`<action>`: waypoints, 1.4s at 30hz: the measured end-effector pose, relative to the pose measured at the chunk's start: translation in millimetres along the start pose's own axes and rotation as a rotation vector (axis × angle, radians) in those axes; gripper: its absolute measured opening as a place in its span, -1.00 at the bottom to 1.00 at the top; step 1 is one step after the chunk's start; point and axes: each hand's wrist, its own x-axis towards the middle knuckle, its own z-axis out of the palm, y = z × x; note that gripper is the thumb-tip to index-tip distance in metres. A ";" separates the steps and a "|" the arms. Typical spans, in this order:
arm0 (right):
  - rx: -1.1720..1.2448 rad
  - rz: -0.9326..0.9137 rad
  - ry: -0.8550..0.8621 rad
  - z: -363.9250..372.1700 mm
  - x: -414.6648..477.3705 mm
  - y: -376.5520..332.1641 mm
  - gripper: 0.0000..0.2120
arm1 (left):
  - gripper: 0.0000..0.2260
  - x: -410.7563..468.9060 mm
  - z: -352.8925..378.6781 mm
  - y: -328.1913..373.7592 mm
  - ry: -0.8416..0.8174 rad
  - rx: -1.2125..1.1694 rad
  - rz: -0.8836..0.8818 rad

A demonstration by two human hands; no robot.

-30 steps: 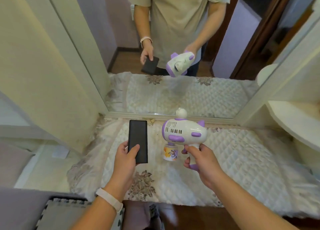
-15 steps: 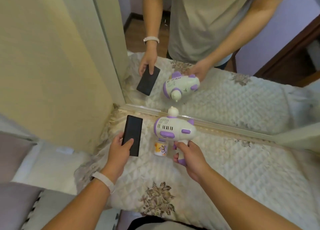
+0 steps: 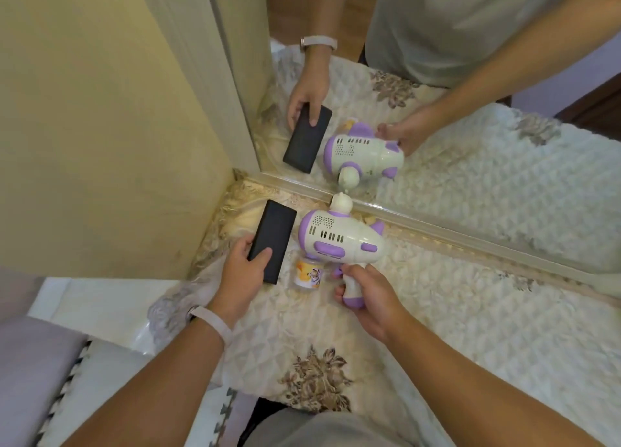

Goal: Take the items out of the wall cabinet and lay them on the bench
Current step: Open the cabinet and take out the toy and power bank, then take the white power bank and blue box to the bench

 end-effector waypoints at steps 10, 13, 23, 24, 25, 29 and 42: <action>-0.625 -0.225 0.125 -7.2 -5.1 -6.9 -0.71 | -0.56 -11.2 -7.0 2.3 0.102 0.564 0.250; -0.644 -0.215 0.114 -10.6 -11.8 -8.5 -0.70 | -0.55 -22.9 -8.2 7.0 0.118 0.603 0.266; -0.997 -0.365 0.144 -34.6 -48.4 -19.6 -0.57 | -0.58 -99.3 -6.0 20.8 0.131 0.734 0.479; -1.038 -0.401 0.140 -37.0 -54.3 -21.8 -0.54 | -0.59 -110.4 -5.3 21.4 0.136 0.756 0.510; -1.082 -0.441 0.134 -39.3 -60.7 -24.1 -0.53 | -0.59 -121.7 -4.7 21.6 0.146 0.777 0.535; -1.326 -0.645 0.070 -44.8 -89.2 -33.1 -0.54 | -0.56 -168.1 -2.4 22.9 0.215 0.865 0.590; -1.829 -1.332 -0.389 -4.1 -161.1 -8.9 -0.45 | -0.56 -315.0 -39.0 -15.4 0.564 1.076 0.516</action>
